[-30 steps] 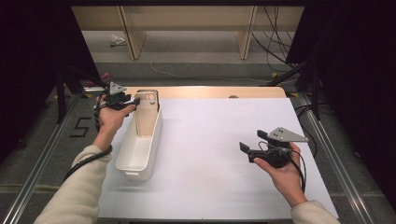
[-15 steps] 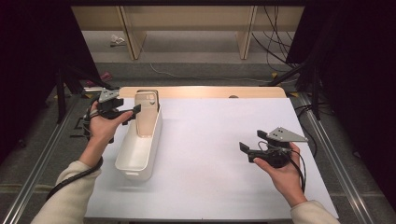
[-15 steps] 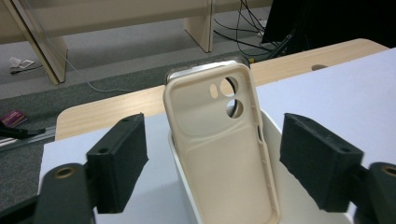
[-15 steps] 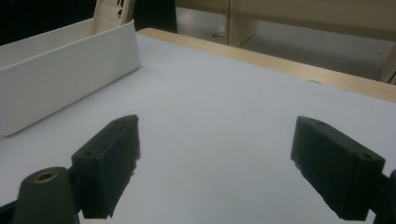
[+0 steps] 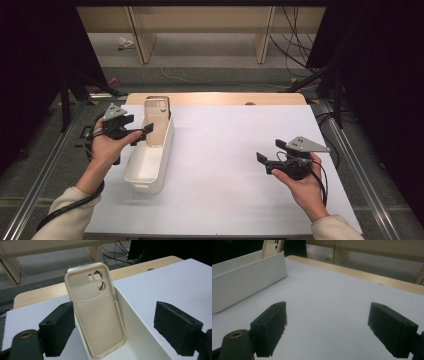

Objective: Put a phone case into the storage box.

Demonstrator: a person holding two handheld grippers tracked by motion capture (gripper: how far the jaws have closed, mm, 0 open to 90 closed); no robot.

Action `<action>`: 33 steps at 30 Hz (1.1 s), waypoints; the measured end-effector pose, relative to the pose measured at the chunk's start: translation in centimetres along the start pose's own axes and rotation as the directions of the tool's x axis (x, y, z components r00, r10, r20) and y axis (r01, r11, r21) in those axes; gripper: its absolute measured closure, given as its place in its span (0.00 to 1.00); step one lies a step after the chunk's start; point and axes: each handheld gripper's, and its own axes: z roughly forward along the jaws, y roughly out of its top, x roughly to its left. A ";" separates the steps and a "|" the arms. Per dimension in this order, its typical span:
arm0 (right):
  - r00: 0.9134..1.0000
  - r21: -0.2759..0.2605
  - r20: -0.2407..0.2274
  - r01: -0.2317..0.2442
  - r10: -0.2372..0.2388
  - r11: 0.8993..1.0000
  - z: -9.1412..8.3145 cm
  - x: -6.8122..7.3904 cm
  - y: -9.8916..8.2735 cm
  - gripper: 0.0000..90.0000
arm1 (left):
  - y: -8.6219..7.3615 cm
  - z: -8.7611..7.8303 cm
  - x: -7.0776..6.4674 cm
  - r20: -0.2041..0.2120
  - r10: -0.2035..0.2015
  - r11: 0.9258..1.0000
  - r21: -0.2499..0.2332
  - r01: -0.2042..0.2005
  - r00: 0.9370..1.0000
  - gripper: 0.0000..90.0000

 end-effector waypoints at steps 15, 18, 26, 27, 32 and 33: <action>1.000 -0.004 -0.004 0.000 0.000 1.000 -0.1 0.0 0.0 0.18 | -1.8 -2.3 -2.9 0.070 0.013 0.999 -0.043 -0.010 0.997 0.09; 1.000 -0.003 -0.007 0.000 0.000 1.000 -0.1 0.0 0.0 0.18 | -2.3 -2.7 -3.5 0.085 0.040 0.998 -0.056 -0.035 0.996 0.08; 1.000 -0.006 -0.017 0.002 -0.003 1.000 -0.1 0.0 0.0 0.18 | -3.5 -3.5 -4.8 0.123 0.076 0.995 -0.081 -0.066 0.990 0.07; 1.000 -0.006 -0.018 0.002 -0.002 1.000 -0.1 0.1 0.1 0.18 | -3.6 -3.7 -4.9 0.125 0.073 0.994 -0.086 -0.063 0.989 0.07; 1.000 -0.003 -0.021 0.004 -0.004 1.000 -0.3 0.1 0.0 0.18 | -4.2 -4.2 -5.5 0.138 0.088 0.992 -0.098 -0.075 0.987 0.07; 1.000 -0.003 -0.021 0.003 -0.003 1.000 -0.3 0.0 0.0 0.18 | -4.4 -4.3 -5.6 0.140 0.091 0.992 -0.096 -0.078 0.986 0.07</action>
